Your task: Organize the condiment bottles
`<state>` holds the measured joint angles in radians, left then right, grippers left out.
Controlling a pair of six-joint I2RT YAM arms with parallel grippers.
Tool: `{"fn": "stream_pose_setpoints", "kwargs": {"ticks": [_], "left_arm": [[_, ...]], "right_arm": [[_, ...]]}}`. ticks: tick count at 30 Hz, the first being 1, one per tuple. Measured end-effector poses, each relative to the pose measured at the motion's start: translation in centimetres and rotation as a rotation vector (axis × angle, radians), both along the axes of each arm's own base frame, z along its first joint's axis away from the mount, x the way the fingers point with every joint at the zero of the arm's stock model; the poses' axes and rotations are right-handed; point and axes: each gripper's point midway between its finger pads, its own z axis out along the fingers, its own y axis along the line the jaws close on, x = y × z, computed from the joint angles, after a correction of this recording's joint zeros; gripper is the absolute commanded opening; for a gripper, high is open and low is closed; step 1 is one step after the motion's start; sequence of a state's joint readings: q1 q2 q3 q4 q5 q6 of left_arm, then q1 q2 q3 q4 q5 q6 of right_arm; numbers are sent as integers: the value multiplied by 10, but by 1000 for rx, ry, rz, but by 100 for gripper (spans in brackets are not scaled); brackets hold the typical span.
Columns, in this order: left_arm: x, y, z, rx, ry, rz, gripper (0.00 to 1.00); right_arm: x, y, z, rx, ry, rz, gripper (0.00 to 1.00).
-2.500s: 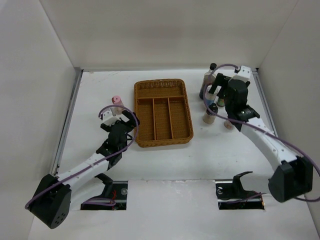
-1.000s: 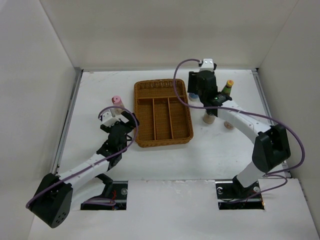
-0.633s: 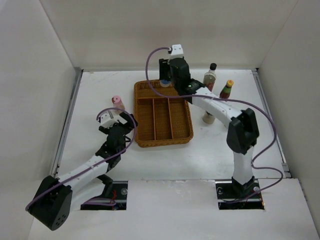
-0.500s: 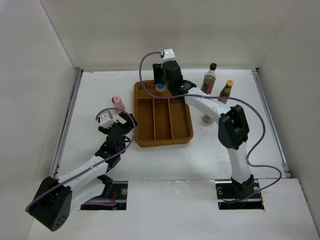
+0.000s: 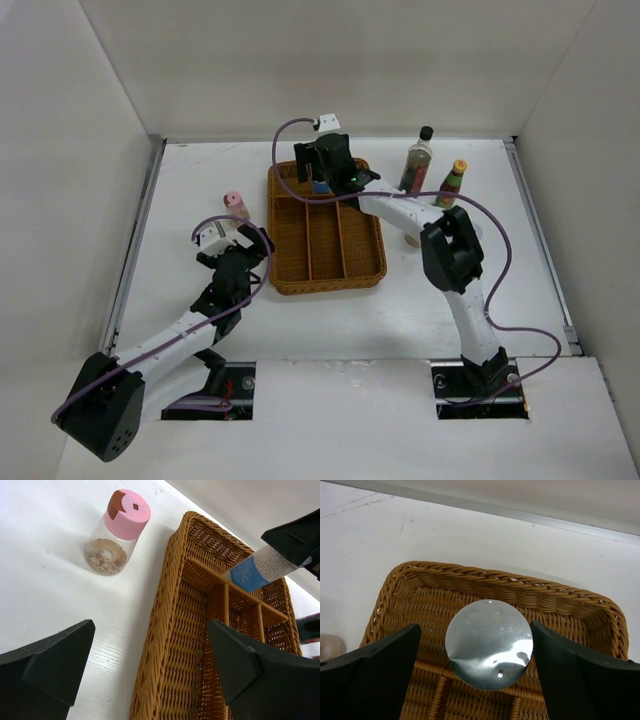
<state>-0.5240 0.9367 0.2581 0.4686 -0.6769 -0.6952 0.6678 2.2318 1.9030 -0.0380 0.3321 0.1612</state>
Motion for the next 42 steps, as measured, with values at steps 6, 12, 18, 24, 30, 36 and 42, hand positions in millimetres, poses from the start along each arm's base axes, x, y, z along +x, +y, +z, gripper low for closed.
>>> {"fn": "stream_pose_setpoints", "kwargs": {"ticks": [6, 12, 18, 24, 30, 36, 42], "left_arm": [[0, 0, 0, 0, 1, 0, 100], [1, -1, -1, 1, 2, -1, 100], [1, -1, -2, 2, 4, -2, 100], [1, -1, -5, 8, 14, -3, 100], [1, -1, -5, 7, 13, -3, 100], [2, -1, -4, 5, 10, -1, 100], [2, -1, -4, 5, 9, -1, 100]], "right_arm": [[-17, -12, 50, 32, -47, 7, 100], [-40, -85, 185, 153, -245, -81, 100], [-21, -227, 223, 137, -354, -411, 100], [5, -280, 149, -8, -220, -556, 100], [17, -281, 92, -52, -102, -538, 89], [23, -279, 81, -32, -85, -517, 55], [24, -279, 82, -27, -91, -519, 49]]}}
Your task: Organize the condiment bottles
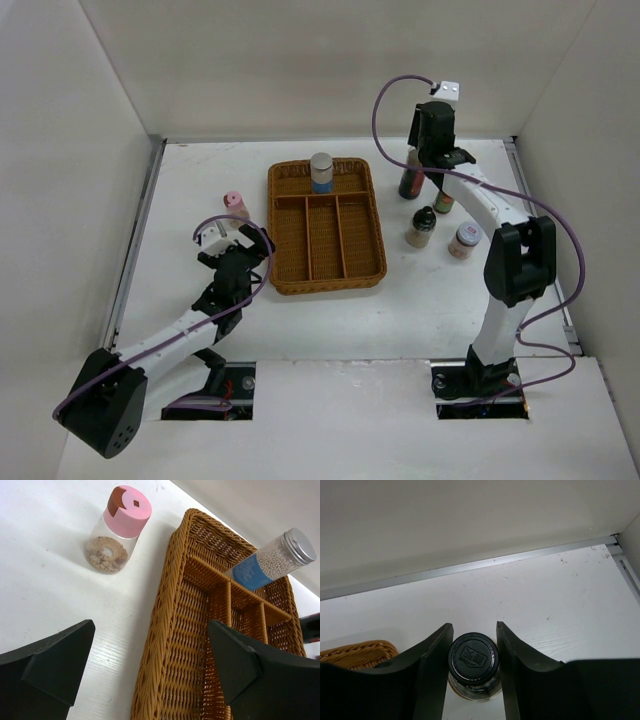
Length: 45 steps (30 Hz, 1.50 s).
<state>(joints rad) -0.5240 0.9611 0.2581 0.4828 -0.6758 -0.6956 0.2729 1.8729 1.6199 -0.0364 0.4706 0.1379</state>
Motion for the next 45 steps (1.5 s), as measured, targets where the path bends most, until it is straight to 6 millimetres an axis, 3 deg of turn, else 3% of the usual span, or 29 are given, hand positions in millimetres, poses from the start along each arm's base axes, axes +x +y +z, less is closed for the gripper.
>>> {"fn": "stream_pose_setpoints", "kwargs": {"ticks": [3, 5, 12, 16, 24, 28, 32, 41, 45], "left_arm": [[0, 0, 2, -3, -5, 0, 100], [0, 0, 2, -4, -7, 0, 100], [-1, 0, 5, -10, -17, 0, 100], [-1, 0, 5, -9, -16, 0, 100], [-1, 0, 5, -9, -15, 0, 100], [0, 0, 5, -8, -14, 0, 100], [0, 0, 4, -8, -14, -2, 100], [0, 0, 4, -8, -14, -2, 100], [0, 1, 4, -9, -14, 2, 100]], "right_arm": [[0, 0, -1, -1, 2, -1, 61], [2, 0, -4, -4, 4, -1, 61], [3, 0, -20, -8, 19, -6, 27], [3, 0, -18, -11, 4, -11, 21], [0, 13, -10, -71, 16, 20, 19], [-2, 31, 5, -92, -5, 56, 20], [-5, 63, 25, -94, -45, 113, 20], [-12, 134, 97, -49, -196, 226, 20], [-12, 152, 104, -40, -218, 256, 21]]}}
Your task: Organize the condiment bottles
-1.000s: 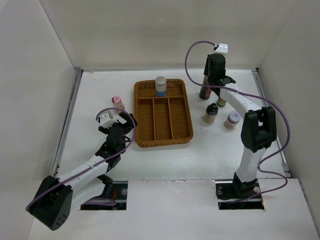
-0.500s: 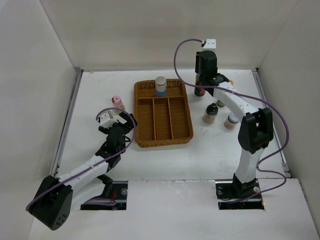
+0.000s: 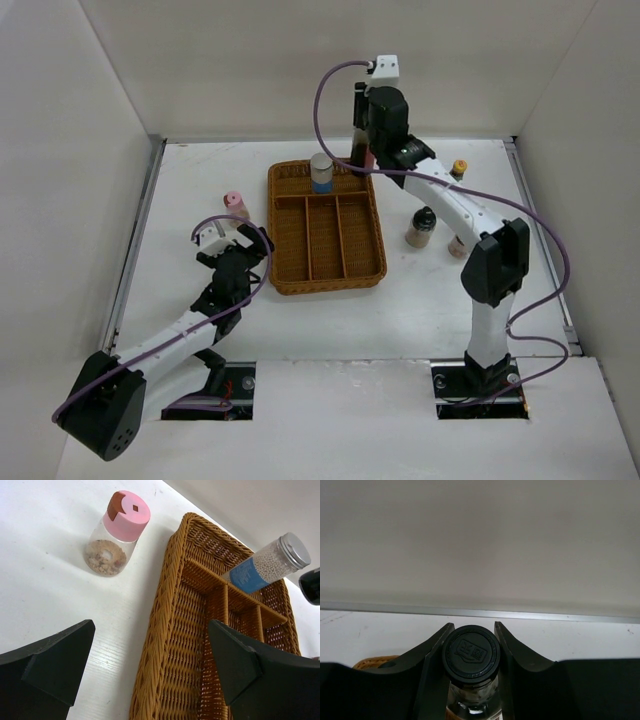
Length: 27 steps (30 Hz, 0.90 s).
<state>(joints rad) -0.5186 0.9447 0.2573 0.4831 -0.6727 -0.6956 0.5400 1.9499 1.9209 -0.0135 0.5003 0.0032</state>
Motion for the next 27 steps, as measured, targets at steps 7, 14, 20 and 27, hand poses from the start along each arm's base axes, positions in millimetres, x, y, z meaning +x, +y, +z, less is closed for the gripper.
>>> {"fn": "stream_pose_setpoints", "kwargs": {"ticks": [7, 14, 20, 27], "left_arm": [[0, 1, 2, -4, -7, 2, 100], [0, 2, 1, -3, -5, 5, 100], [0, 3, 1, -2, -4, 8, 100], [0, 3, 0, -2, -3, 8, 100]], "right_arm": [[13, 26, -46, -30, 57, 27, 20], [18, 42, -104, -35, 117, 43, 22], [13, 44, -106, 5, 80, 47, 46], [2, 39, -111, 39, 93, 44, 82]]}}
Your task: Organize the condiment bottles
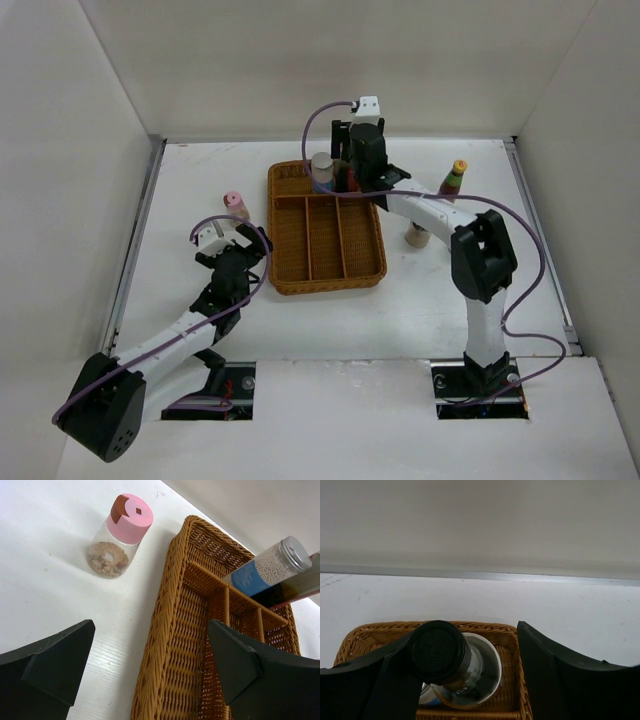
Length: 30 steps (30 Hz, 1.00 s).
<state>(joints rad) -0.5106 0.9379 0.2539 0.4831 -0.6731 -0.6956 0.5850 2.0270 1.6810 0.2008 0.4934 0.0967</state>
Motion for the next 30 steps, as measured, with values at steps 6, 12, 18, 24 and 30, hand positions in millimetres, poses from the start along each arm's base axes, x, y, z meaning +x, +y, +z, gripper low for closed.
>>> {"fn": "stream_pose_setpoints", "kwargs": {"ticks": [6, 12, 18, 24, 30], "left_arm": [[0, 0, 0, 0, 0, 0, 100], [0, 0, 0, 0, 0, 0, 100], [0, 0, -3, 6, 10, -1, 100], [0, -1, -8, 13, 24, -2, 100], [1, -1, -10, 17, 31, -2, 100]], "right_arm": [[-33, -20, 45, 38, -39, 3, 94], [-104, -76, 81, 126, -90, -47, 96], [-141, -149, -11, 107, 86, -219, 100], [-155, -183, -104, 5, 315, -321, 100], [-152, -188, -137, -5, 389, -353, 77]]}}
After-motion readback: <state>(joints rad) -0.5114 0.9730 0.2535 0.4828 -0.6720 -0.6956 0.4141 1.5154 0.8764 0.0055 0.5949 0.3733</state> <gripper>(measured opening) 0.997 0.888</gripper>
